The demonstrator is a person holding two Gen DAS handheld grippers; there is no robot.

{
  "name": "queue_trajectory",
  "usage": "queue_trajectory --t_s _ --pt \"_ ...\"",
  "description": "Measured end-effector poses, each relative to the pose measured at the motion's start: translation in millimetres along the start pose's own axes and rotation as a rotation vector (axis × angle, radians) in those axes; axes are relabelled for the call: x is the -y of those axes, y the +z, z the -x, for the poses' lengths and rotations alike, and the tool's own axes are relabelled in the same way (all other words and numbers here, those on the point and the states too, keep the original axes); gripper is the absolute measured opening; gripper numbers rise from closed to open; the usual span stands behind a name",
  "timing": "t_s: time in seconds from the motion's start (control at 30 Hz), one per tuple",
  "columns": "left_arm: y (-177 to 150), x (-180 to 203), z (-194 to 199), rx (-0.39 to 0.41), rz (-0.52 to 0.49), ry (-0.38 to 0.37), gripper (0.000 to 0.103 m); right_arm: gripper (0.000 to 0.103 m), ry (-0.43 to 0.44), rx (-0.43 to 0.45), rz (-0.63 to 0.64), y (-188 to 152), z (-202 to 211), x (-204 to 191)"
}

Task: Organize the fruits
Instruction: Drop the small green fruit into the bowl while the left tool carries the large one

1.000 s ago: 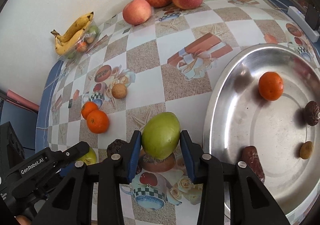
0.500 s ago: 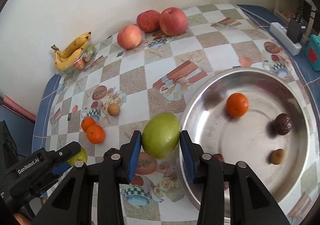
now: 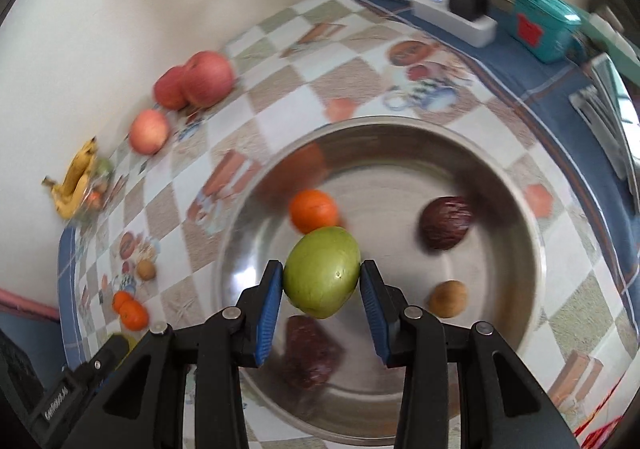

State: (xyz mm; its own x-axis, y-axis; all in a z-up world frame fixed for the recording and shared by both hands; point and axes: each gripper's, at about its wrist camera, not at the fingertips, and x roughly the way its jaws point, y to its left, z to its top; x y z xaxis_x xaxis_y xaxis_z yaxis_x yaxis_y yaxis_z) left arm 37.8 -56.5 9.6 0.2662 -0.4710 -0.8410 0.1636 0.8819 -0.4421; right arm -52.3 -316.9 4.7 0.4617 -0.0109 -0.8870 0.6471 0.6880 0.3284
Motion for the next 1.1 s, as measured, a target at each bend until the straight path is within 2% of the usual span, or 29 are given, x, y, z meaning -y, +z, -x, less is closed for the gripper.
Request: queue_trajectory --t_s 0.3,0.53,0.77,1.1 --pt "-17 47 -12 -0.002 -0.160 -0.032 0.048 0.040 -0.052 0.020 -0.126 9 9 47" --pt "-29 76 -28 -0.007 -0.278 -0.034 0.048 0.038 -0.049 0.038 -0.095 12 12 44" --pt "-35 94 -41 -0.013 -0.336 -0.025 0.048 0.038 -0.050 0.030 -0.094 12 10 45" --pt "-35 99 -58 -0.036 -0.327 -0.004 0.048 0.038 -0.066 0.017 -0.039 9 6 34"
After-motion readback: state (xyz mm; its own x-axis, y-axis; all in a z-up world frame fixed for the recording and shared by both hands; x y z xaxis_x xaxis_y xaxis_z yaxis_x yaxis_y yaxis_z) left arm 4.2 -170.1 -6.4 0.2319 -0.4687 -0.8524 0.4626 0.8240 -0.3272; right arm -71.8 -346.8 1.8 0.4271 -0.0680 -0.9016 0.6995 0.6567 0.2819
